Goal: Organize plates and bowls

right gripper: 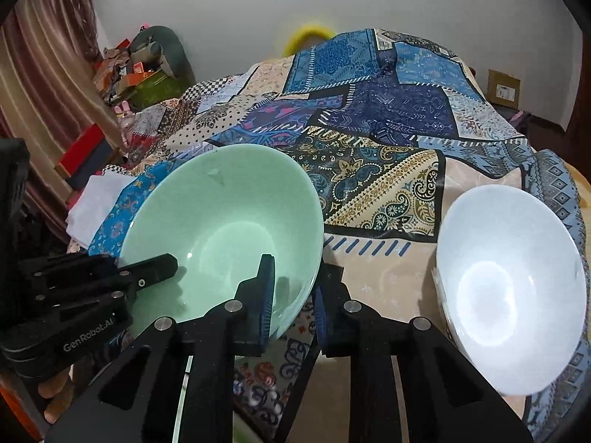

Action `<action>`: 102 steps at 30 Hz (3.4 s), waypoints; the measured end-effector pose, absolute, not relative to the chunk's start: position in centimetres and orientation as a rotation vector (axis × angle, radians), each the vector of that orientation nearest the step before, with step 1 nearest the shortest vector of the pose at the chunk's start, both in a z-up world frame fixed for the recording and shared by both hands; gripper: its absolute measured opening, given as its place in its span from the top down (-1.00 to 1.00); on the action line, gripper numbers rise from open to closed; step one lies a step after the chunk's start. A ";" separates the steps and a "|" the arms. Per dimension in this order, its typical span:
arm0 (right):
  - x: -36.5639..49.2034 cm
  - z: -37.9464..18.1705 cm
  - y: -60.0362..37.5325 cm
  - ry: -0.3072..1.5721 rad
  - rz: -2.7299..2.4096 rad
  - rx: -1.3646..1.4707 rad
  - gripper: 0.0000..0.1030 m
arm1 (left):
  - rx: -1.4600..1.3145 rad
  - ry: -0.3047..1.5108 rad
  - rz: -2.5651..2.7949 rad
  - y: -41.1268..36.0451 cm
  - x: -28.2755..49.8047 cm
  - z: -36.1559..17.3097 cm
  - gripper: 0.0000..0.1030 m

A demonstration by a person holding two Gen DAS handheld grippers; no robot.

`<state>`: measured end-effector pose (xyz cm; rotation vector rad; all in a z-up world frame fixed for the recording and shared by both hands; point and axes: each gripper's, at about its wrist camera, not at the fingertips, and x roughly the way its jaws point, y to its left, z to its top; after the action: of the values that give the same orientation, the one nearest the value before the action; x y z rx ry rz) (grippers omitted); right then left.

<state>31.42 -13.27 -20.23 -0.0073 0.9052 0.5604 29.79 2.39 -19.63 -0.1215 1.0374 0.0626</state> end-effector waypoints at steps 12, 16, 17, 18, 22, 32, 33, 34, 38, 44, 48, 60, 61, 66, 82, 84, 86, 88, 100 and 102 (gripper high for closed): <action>28.2 -16.8 -14.5 0.852 0.546 0.017 0.66 | -0.099 0.973 0.042 1.0 25.9 -15.1 0.66; 26.8 -15.4 -14.7 0.826 0.546 0.015 0.66 | -0.103 0.955 0.036 1.0 24.1 -13.5 0.66; 26.6 -15.2 -14.7 0.822 0.546 0.015 0.66 | -0.104 0.951 0.035 0.9 23.5 -13.1 0.66; 26.2 -14.9 -14.7 0.816 0.547 0.016 0.66 | -0.104 0.948 0.034 1.0 23.2 -12.8 0.66; 24.6 -13.8 -14.6 0.794 0.555 0.016 0.66 | -0.101 0.930 0.035 1.0 21.1 -11.4 0.66; 21.4 -12.7 -13.8 0.768 0.585 0.010 0.65 | -0.124 0.913 0.045 2.4 16.5 -9.7 0.66; 21.1 -12.7 -13.7 0.766 0.590 0.009 0.65 | -0.127 0.913 0.047 2.6 16.0 -9.7 0.66; 20.8 -12.6 -13.6 0.764 0.593 0.009 0.65 | -0.129 0.913 0.050 2.8 15.6 -9.6 0.66; 19.8 -12.6 -12.9 0.761 0.612 0.001 0.65 | -0.143 0.910 0.063 3.9 14.0 -9.6 0.66; 18.6 -13.0 -11.1 0.767 0.645 -0.013 0.65 | -0.168 0.914 0.083 5.9 11.8 -9.8 0.66; 17.9 -13.3 -9.7 0.774 0.668 -0.019 0.65 | -0.174 0.918 0.105 7.4 10.4 -10.2 0.66; 16.4 -15.4 -4.9 0.825 0.739 -0.044 0.65 | -0.219 0.945 0.164 12.4 7.8 -12.3 0.66; 16.3 -15.6 -4.6 0.830 0.743 -0.047 0.65 | -0.224 0.949 0.170 12.8 7.6 -12.6 0.66; 15.9 -16.7 -2.7 0.857 0.756 -0.064 0.65 | -0.248 0.964 0.188 14.3 7.1 -13.7 0.66; 15.3 -19.8 0.1 0.946 0.767 -0.093 0.65 | -0.292 1.030 0.193 16.8 6.6 -17.4 0.66; 15.3 -20.2 0.2 0.958 0.768 -0.096 0.65 | -0.296 1.036 0.193 16.9 6.6 -17.7 0.66; 15.3 -20.4 0.4 0.966 0.768 -0.101 0.65 | -0.301 1.044 0.193 17.0 6.6 -18.0 0.66; 15.3 -20.7 0.5 0.975 0.770 -0.104 0.65 | -0.308 1.051 0.194 17.3 6.6 -18.4 0.66; 15.3 -21.7 0.6 1.017 0.780 -0.093 0.60 | -0.307 1.065 0.198 17.3 7.2 -19.4 0.66; 15.4 -21.6 0.7 1.022 0.782 -0.090 0.59 | -0.302 1.064 0.201 17.3 7.3 -19.5 0.66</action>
<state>15.38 0.66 -21.65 -0.0902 1.0223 0.7819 7.26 17.32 -19.50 -0.3019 1.0638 0.2010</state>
